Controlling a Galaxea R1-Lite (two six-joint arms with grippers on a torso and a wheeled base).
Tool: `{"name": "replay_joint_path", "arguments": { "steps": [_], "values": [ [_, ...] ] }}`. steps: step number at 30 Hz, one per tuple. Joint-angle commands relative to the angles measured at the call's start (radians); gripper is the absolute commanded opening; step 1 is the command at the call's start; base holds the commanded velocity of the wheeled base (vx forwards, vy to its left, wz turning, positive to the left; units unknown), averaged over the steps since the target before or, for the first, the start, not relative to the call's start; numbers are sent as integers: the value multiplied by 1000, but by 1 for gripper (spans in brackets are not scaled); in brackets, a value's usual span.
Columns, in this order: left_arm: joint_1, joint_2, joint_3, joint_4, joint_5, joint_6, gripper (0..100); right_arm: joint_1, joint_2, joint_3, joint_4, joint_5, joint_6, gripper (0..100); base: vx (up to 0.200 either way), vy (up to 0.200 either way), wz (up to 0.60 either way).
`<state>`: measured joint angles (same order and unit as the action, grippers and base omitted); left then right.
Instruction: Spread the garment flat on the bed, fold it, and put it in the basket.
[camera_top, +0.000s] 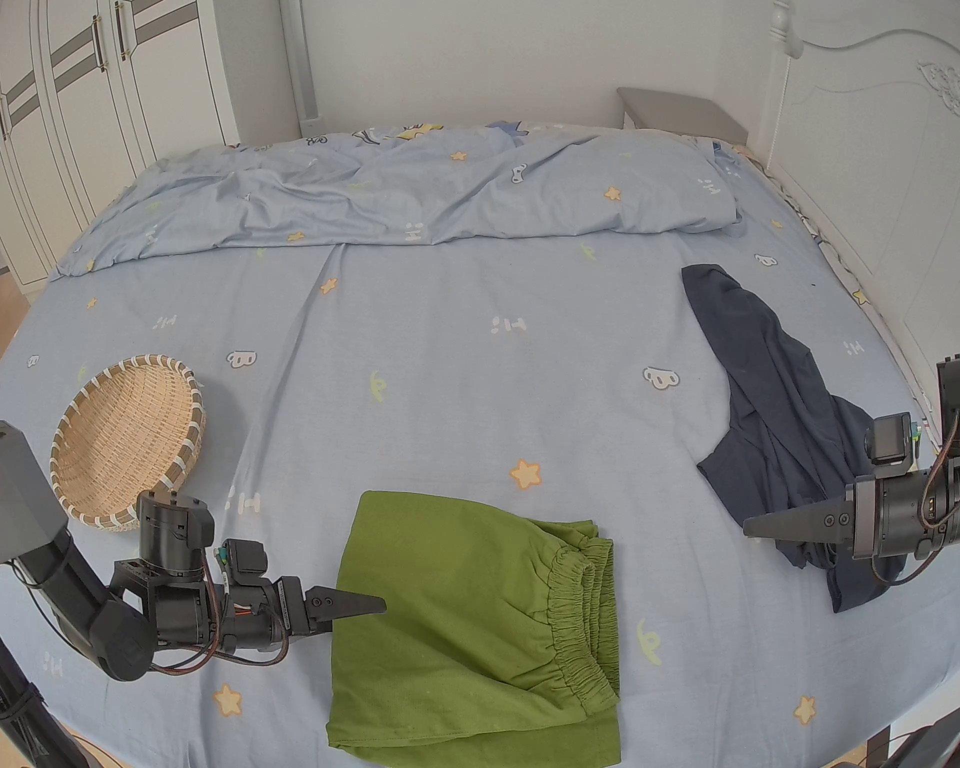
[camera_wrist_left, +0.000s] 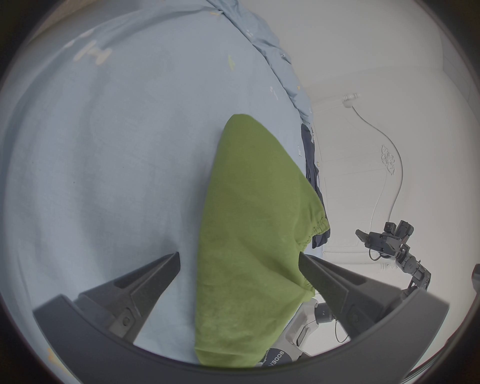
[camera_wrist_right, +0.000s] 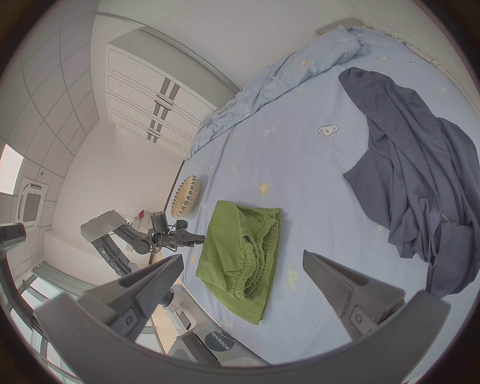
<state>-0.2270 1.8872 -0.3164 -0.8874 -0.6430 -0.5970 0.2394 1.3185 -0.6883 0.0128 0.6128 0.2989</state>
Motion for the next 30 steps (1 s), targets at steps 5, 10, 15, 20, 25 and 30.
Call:
{"name": "replay_joint_path", "arguments": {
  "steps": [5,10,15,20,25,30],
  "values": [
    [-75,99,13,-61,-1,-1,100,1,1,4,-4,1,-1,100,0,0,0],
    [-126,118,3,-108,-17,-3,100,1,2,6,-5,-1,-1,100,0,0,0],
    [-166,176,20,-171,-17,2,100,1,2,7,-7,-1,-1,100,0,0,0],
    [-175,197,13,-212,-20,14,100,1,2,7,-7,-1,-1,100,0,0,0],
    [-172,196,25,-240,-20,17,0,1,2,7,-7,-1,-1,100,0,0,0],
    [-173,62,63,-226,-20,-20,0,1,7,7,-7,-1,-3,100,0,0,0]
  ]
}}
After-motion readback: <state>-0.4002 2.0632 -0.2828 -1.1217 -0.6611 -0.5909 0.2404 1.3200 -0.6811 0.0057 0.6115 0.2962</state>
